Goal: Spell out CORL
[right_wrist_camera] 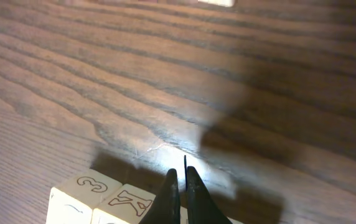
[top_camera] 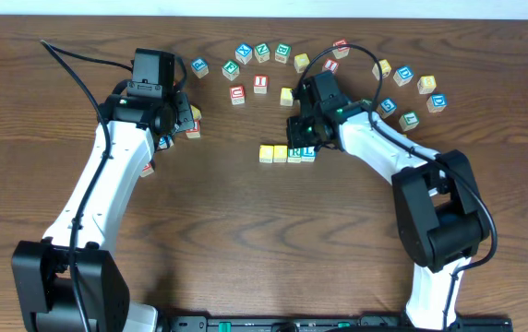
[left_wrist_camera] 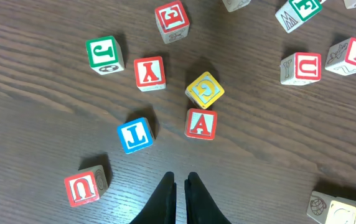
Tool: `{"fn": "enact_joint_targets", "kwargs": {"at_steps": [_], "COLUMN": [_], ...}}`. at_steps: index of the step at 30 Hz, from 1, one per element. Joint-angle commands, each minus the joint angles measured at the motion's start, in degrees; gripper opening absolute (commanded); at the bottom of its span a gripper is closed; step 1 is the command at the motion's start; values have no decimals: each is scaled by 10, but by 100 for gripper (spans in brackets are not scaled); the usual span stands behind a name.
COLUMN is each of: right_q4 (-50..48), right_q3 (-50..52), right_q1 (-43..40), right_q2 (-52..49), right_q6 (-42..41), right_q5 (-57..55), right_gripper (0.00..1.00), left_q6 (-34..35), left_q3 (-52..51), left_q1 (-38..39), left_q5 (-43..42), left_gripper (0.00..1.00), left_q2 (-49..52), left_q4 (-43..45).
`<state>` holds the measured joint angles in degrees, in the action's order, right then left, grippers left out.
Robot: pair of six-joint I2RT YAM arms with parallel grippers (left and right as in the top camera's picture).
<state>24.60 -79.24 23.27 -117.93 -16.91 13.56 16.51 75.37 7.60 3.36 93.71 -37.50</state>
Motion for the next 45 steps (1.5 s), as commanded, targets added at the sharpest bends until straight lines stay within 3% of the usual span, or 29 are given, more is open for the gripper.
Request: {"fn": "enact_joint_targets", "kwargs": {"at_steps": [1,11,45], "right_q4": [9,60,54], "right_q3": [-21,-8,-4], "right_q1": [-17,-24,-20], "right_q2": [15,25,30], "right_q6": [2,3,-3], "right_q5": [8,1,1], "right_gripper": [1,1,1], "left_q6": [3,3,3], "left_q3": [-2,-2,-2], "left_q1": [-1,-1,-1], "left_q5": [1,1,1], "left_gripper": [8,8,8], "left_q2": [6,6,6], "left_q4": [-2,-2,-2]}}
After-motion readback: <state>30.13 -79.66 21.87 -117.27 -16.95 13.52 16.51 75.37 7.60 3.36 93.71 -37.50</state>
